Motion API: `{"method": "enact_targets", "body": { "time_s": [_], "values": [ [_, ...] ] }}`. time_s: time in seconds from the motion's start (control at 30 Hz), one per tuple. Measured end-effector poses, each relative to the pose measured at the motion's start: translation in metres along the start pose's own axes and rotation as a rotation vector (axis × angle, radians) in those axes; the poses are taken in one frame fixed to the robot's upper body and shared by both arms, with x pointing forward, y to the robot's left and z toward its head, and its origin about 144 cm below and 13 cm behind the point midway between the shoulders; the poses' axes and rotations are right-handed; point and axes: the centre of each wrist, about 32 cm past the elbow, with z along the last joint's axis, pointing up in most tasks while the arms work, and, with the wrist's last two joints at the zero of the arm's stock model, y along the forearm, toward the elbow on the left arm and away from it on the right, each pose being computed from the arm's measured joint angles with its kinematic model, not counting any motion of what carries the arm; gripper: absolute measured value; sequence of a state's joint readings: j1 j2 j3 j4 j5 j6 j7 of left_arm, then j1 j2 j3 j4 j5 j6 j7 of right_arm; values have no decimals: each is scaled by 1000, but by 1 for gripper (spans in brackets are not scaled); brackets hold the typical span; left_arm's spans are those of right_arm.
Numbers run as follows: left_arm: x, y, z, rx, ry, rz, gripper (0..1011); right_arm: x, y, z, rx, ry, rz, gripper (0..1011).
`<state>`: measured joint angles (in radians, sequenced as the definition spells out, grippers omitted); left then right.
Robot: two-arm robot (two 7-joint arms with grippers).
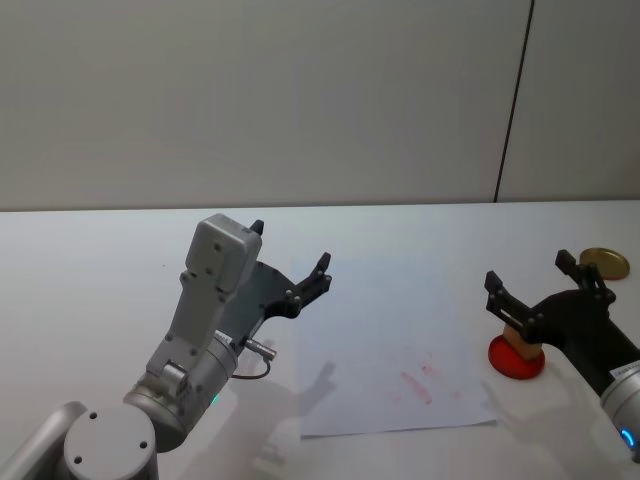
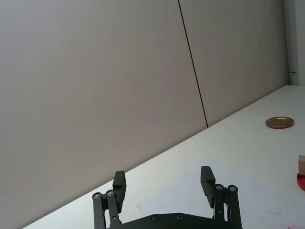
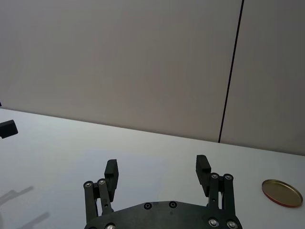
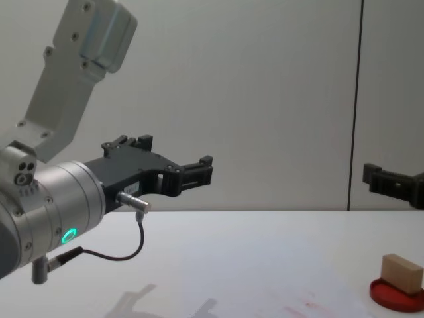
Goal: Use the one hand to pick up the stamp and affix it onto the A4 paper.
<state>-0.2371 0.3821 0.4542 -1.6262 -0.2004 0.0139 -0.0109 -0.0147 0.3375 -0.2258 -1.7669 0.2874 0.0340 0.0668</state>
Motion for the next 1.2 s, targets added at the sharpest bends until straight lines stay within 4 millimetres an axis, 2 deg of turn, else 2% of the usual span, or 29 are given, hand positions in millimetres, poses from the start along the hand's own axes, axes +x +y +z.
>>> {"method": "enact_targets", "body": {
  "time_s": [0.47,1.2],
  "values": [
    [0,0,0,0,0,0,993,8,0,-4,-50,-8,8,1001],
    [0,0,0,0,0,0,993,48,5,-28,-225,-10,59,1001]
  ]
}}
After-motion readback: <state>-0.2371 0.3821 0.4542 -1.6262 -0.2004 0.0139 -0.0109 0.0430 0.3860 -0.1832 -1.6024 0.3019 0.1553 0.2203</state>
